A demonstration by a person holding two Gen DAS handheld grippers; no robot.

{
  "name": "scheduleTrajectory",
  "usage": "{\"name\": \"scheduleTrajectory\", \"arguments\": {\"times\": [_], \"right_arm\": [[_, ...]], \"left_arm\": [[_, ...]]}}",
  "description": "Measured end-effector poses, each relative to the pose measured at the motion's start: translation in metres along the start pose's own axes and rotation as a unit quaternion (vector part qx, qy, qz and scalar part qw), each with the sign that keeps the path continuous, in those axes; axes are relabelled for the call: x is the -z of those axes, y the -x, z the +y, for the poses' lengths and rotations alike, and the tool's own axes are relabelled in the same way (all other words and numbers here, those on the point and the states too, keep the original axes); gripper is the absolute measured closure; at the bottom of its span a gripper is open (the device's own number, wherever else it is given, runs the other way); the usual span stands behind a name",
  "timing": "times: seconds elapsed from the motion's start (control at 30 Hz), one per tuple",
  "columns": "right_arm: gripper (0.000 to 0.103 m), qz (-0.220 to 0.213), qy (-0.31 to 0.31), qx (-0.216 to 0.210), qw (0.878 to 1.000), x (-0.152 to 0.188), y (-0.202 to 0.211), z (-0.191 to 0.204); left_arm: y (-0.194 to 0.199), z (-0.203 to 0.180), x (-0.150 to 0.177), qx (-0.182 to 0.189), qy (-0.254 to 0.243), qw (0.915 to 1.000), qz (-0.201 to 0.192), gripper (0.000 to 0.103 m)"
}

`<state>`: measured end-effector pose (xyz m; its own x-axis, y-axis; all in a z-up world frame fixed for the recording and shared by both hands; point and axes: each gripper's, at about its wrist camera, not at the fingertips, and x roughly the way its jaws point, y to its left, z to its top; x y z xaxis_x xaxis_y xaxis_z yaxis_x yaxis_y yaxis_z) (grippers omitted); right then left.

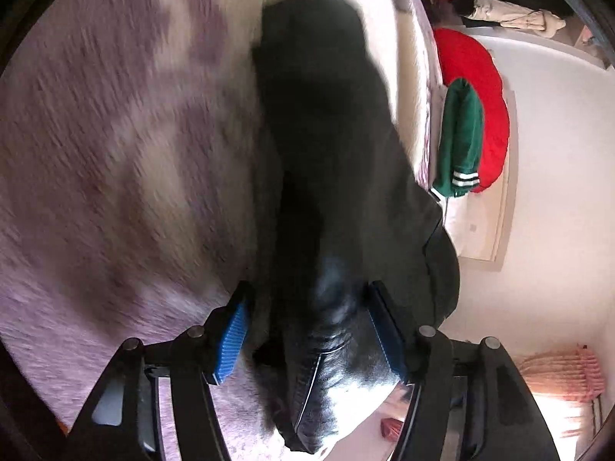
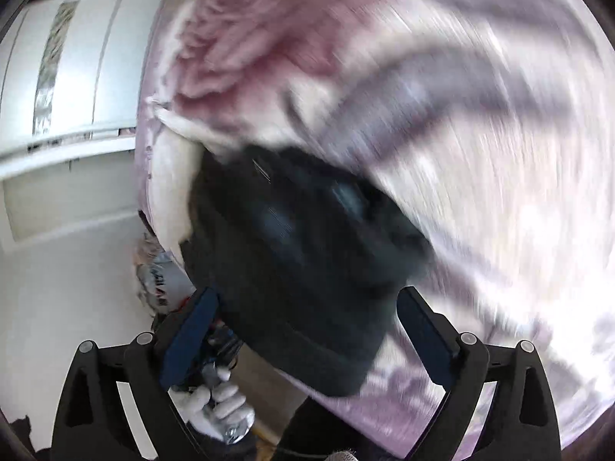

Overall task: Fold large clothes
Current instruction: 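Carry the folded jacket with both tools and lay it on the green garment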

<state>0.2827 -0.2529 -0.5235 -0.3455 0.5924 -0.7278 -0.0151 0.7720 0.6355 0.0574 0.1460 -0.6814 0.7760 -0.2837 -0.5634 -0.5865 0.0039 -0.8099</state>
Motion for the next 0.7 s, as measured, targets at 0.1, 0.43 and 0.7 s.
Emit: {"name": "scheduleTrajectory", "arguments": {"times": [0.1,0.43,0.7], "right_arm": [[0.005,0.009,-0.021,-0.051,0.998,0.019,-0.038,-0.031],[0.000,-0.001,-0.012,-0.198,0.980,-0.005,-0.115,-0.039],[0.030,-0.041,-0.050,-0.171,0.983,0.005,-0.107,-0.029]], "left_arm": [[-0.009,-0.006,-0.002,0.008,-0.016,0.9998,0.003,0.042],[-0.025,-0.015,-0.017,0.003,-0.042,0.9991,0.010,0.037],[-0.011,-0.020,-0.007,-0.008,-0.060,0.9979,-0.024,0.050]]}}
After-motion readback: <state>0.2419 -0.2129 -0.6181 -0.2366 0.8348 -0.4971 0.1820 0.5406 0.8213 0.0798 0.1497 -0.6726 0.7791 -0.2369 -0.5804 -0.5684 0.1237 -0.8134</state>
